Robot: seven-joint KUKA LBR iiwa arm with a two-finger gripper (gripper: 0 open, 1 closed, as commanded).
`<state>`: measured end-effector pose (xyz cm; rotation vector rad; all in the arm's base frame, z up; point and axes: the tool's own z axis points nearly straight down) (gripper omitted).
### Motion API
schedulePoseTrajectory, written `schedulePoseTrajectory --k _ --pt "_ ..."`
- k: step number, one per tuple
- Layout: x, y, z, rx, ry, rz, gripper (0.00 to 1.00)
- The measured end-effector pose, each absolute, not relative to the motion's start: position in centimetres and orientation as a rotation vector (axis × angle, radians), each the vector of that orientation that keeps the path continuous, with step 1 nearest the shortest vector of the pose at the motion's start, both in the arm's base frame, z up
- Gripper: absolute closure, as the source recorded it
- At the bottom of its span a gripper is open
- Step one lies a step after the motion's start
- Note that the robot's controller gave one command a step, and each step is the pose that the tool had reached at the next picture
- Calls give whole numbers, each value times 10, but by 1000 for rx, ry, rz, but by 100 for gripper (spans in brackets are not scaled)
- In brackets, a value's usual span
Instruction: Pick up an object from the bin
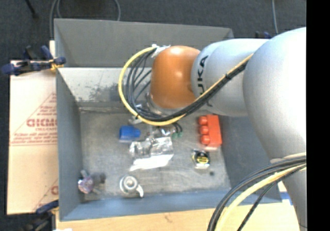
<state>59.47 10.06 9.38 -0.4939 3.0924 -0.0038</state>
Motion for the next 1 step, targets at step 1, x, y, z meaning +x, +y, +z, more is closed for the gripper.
schedulePoseTrajectory --k 1 --pt "622 110 87 -457 3115 -9 0"
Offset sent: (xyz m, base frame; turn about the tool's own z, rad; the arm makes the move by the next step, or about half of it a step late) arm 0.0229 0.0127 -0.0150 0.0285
